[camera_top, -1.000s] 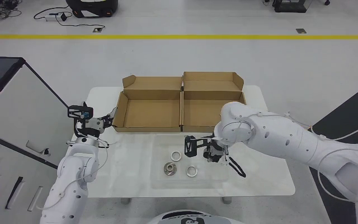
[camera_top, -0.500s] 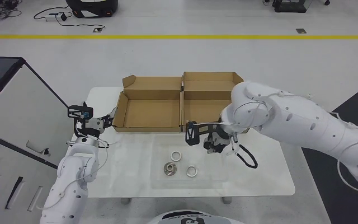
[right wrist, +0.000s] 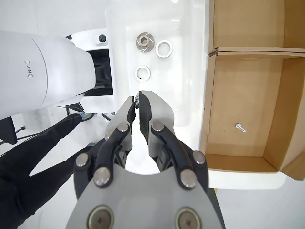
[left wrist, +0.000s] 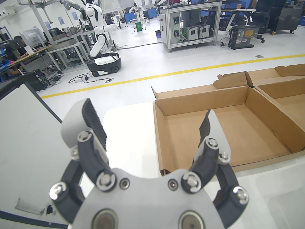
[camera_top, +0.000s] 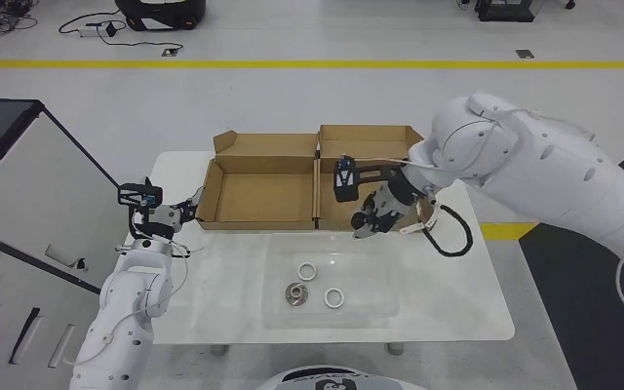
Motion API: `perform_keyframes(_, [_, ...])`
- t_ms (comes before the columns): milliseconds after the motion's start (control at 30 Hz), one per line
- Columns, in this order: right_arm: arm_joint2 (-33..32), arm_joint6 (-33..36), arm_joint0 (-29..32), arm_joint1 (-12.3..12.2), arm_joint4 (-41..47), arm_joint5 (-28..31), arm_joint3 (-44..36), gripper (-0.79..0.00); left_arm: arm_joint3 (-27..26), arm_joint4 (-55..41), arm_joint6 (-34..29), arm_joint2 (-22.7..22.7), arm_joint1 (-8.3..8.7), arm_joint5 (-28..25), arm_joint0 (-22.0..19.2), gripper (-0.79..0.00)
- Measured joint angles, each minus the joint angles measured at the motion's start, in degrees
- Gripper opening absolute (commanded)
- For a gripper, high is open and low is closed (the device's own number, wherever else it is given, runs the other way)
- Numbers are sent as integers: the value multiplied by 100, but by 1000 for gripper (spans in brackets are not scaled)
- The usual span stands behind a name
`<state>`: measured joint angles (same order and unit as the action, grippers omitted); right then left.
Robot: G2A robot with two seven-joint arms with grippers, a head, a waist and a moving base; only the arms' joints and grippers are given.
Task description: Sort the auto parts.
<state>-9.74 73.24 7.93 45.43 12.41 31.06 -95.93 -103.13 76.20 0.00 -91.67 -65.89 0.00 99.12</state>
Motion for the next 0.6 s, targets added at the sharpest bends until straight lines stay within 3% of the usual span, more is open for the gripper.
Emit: perform_keyframes(600, [0,-809,-137,-97,1654,809,687,-785,0,0,0,0,0,0,0,0])
